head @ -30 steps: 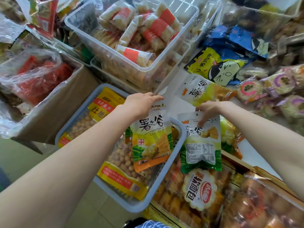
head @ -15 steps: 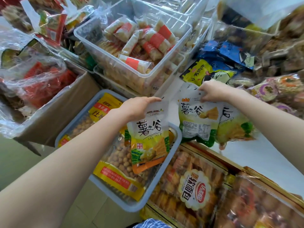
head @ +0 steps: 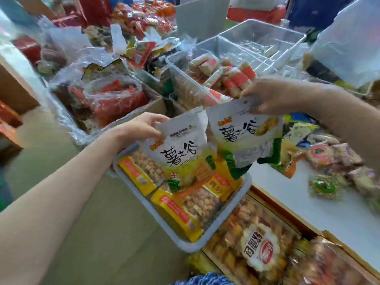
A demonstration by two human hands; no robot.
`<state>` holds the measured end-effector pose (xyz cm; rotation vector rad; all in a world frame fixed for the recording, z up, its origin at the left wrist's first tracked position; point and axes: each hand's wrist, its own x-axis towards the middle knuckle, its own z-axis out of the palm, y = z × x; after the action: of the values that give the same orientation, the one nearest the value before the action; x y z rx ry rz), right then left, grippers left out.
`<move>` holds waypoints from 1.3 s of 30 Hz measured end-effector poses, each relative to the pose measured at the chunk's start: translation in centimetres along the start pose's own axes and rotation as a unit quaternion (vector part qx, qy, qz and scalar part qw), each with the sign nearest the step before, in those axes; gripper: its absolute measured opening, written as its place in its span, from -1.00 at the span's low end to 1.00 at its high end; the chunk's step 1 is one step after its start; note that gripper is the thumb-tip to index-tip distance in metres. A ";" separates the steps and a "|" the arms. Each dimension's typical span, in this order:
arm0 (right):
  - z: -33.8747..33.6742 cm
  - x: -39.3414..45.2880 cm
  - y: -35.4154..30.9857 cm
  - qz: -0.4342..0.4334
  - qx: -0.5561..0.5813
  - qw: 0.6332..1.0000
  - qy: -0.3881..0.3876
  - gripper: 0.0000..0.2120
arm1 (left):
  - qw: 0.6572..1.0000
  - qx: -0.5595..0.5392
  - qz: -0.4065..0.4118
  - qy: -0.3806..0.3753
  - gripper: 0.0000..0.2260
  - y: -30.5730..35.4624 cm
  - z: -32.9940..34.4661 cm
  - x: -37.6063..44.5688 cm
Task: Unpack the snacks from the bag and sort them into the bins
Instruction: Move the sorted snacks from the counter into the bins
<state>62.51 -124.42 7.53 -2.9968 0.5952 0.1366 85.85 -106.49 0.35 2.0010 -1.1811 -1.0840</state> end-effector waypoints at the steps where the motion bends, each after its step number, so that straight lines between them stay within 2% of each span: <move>1: -0.5 0.9 -2.1 -0.024 0.006 1.000 0.004 -0.96 | 1.000 -0.008 -0.002 0.018 -0.63 -1.0 -1.3 -1.6; 5: -1.2 5.0 -12.5 -0.147 0.022 0.989 0.000 -0.94 | 0.994 -0.053 -0.016 0.093 -0.63 -5.1 -5.4 -9.2; 8: -0.2 8.8 -20.9 -0.236 0.021 0.971 0.025 -0.82 | 0.982 -0.059 -0.060 0.167 -0.61 -9.5 -8.0 -16.1; 10: 1.0 11.0 -27.1 -0.285 0.022 0.958 0.030 -0.81 | 0.969 -0.054 -0.099 0.219 -0.62 -13.6 -9.6 -21.0; 13: 3.8 13.0 -37.1 -0.333 0.012 0.943 0.019 -0.81 | 0.939 -0.024 -0.180 0.291 -0.58 -20.8 -11.1 -29.4; 17: 8.8 14.6 -50.3 -0.395 0.014 0.918 -0.020 -0.95 | 0.892 -0.028 -0.280 0.354 -0.61 -31.1 -10.4 -40.5; 21: 14.0 15.2 -61.5 -0.429 0.026 0.902 -0.049 -0.86 | 0.828 -0.064 -0.372 0.415 -0.76 -38.8 -7.0 -48.4; 22: 15.2 15.3 -63.7 -0.432 0.016 0.900 -0.058 -0.87 | 0.817 -0.065 -0.393 0.417 -0.74 -40.3 -6.0 -49.6; 26: 19.7 15.5 -71.4 -0.468 -0.035 0.876 -0.116 -0.98 | 0.776 -0.068 -0.478 0.405 -0.64 -44.8 -1.9 -53.4; 31: 24.2 15.7 -77.7 -0.512 -0.108 0.839 -0.148 -0.71 | 0.725 -0.134 -0.517 0.434 -0.62 -47.4 1.2 -56.6; 39: 29.8 21.9 -85.7 -0.570 -0.134 0.788 -0.191 -0.73 | 0.653 -0.180 -0.576 0.458 -0.63 -51.6 -0.3 -56.0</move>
<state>113.51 -50.84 -18.84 -2.8268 -1.3484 0.7204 92.55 -33.41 -20.03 2.3401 0.9231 -0.4425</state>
